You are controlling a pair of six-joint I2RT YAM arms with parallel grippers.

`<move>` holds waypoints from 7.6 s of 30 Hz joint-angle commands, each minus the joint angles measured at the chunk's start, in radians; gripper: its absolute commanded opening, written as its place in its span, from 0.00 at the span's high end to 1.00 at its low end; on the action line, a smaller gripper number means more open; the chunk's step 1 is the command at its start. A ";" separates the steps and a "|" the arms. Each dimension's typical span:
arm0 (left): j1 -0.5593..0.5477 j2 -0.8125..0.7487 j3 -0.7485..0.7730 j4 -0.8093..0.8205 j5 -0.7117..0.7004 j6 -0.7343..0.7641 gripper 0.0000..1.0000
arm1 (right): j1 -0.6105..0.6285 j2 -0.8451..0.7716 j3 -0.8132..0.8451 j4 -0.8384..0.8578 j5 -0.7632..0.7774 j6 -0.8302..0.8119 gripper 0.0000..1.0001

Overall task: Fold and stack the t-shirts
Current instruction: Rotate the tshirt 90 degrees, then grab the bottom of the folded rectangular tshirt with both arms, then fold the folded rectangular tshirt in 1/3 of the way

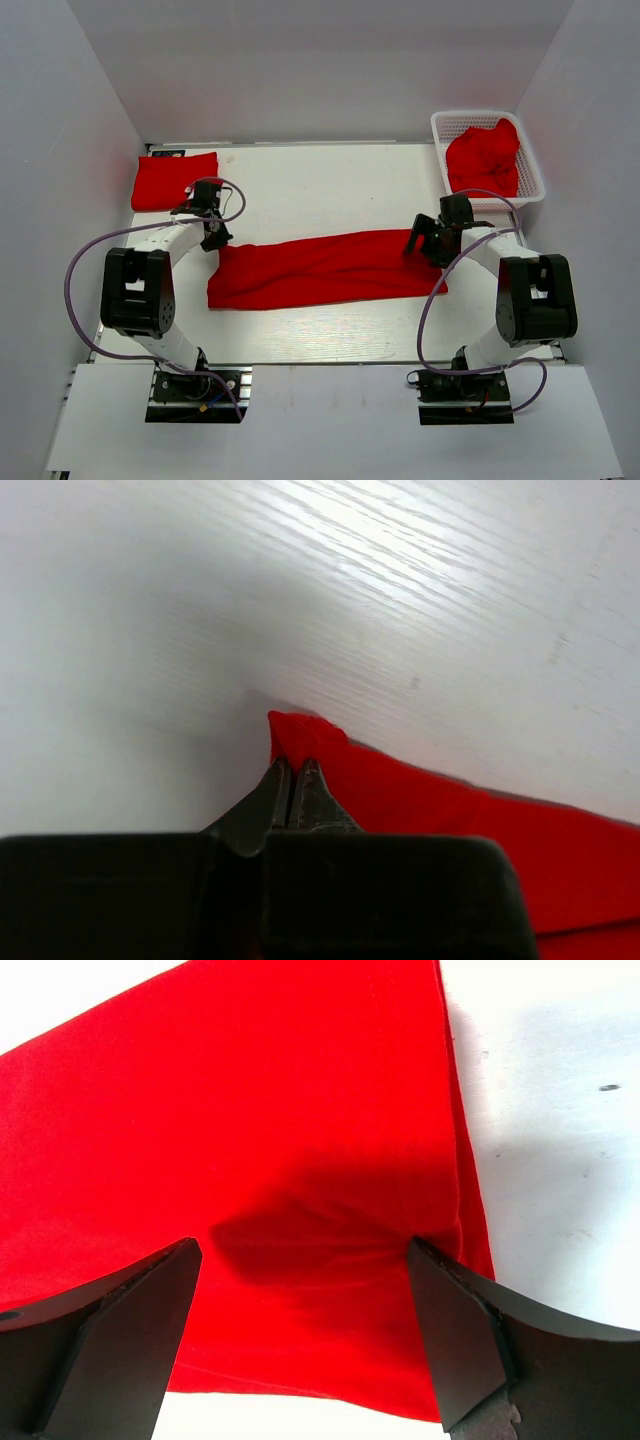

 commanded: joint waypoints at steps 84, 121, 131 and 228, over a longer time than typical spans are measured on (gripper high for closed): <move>-0.238 1.255 1.448 0.682 0.446 -0.219 0.00 | 0.821 0.208 0.185 0.094 -0.603 -0.452 0.10; -0.380 -0.342 -0.256 0.076 0.533 -0.075 0.00 | 0.753 -0.506 -0.243 -0.175 0.018 0.208 0.10; -0.521 -0.365 -0.389 0.081 0.524 -0.076 0.00 | 0.723 -0.371 -0.229 -0.105 -0.060 0.217 0.10; -0.199 0.431 0.598 0.098 0.536 0.115 0.95 | 0.242 0.505 0.838 -0.077 -0.298 -0.340 0.99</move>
